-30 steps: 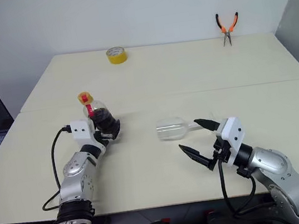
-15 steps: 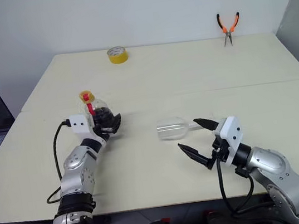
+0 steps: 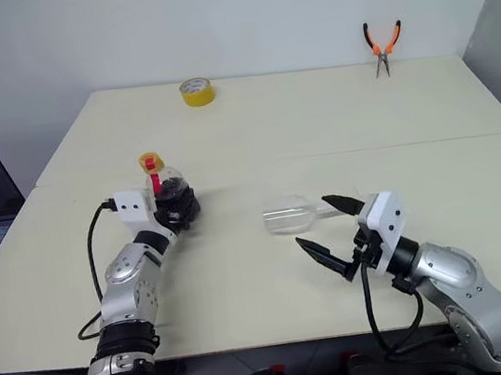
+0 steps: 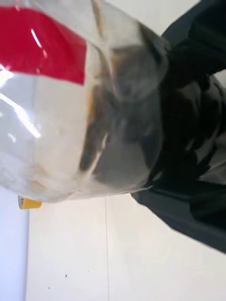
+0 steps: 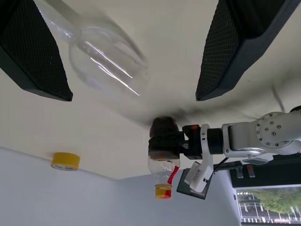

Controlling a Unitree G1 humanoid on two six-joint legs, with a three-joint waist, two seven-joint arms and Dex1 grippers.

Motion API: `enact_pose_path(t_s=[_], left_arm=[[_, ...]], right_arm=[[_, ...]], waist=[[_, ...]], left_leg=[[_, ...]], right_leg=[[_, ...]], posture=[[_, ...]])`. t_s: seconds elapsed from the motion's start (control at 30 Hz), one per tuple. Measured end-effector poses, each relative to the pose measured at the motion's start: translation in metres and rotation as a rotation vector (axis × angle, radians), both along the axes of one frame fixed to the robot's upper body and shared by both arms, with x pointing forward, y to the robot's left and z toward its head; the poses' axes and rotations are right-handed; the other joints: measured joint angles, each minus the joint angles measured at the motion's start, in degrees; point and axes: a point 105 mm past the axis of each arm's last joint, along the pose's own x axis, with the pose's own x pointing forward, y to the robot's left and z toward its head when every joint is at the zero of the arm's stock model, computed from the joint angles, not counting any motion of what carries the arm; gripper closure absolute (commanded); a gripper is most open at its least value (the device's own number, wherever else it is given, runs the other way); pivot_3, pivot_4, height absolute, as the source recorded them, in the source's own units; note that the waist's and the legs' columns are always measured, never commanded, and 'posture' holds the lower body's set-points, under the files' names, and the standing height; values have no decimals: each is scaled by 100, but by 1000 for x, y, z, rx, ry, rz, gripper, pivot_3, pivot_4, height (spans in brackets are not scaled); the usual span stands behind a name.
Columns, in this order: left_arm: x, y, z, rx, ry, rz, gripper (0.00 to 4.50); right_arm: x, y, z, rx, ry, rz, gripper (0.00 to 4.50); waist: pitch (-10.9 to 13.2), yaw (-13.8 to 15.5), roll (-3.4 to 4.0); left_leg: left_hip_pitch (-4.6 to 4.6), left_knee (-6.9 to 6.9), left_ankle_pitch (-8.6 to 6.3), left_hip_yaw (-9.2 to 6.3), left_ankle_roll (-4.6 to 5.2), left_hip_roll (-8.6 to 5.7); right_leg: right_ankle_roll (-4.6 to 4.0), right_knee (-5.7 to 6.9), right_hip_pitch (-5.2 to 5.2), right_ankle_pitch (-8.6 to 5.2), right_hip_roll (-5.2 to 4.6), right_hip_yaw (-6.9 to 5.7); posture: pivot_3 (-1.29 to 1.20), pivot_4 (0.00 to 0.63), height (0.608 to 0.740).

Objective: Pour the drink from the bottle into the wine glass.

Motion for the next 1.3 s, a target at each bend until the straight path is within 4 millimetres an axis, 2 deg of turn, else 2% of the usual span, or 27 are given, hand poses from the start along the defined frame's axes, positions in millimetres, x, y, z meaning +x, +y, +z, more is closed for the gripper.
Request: enact_pose_path(t_s=[0.1,0.27,0.4,0.5,0.57,0.7,0.83,1.13,1.3], left_arm=[[-2,-6,1,21,3,-18,2504],[-14,-28,9,71,-10,-63,2544],[-33,-65,4,85,11,-166,2551],[-42,-81,-3,104,47,-203,2552],[-44,-86,-3,127,46,-202,2553],[-47,-104,-2,179,29,-219,2554],[-47,-107,-2,212,18,-221,2557],[-48,-106,-2,224,15,-216,2557],[-48,-107,0,230,-4,-217,2558]], right_arm=[[1,1,4,9,-11,-2,0],[4,8,20,12,-44,-4,0],[14,13,32,7,-35,-52,0],[19,19,31,2,1,-63,0],[26,30,34,16,14,-59,0],[44,65,50,67,23,-41,0],[54,83,41,88,103,-60,0],[63,96,41,119,131,-74,0],[70,99,34,114,156,-93,0]], waist=[[1,1,-1],[3,-3,-4],[3,-8,-3],[3,-6,-3],[4,-34,-2],[4,-50,-1],[4,-34,-1],[4,-34,-1],[4,-35,0]], left_leg=[[-2,1,0,0,0,0],[-5,0,0,0,-1,1],[-3,0,0,1,-2,1],[-4,0,0,-1,-2,1],[-2,0,0,4,-1,2],[-3,-3,0,1,-1,4],[-25,1,0,11,-1,-2],[-22,1,-1,9,0,-2],[-22,0,-1,10,0,-2]], right_leg=[[0,0,0,0,-1,1],[0,0,-5,0,-2,3],[-1,1,-5,0,-2,5],[-1,2,-6,0,-1,5],[-1,6,-9,1,2,12],[-2,8,-13,1,4,9],[-3,6,-33,2,-5,17],[-2,9,-33,2,-5,15],[-2,8,-33,2,-5,15]], posture=[[0,150,740],[0,150,740],[0,150,740],[0,150,740],[0,150,740],[0,150,740],[0,150,740],[0,150,740],[0,150,740]])
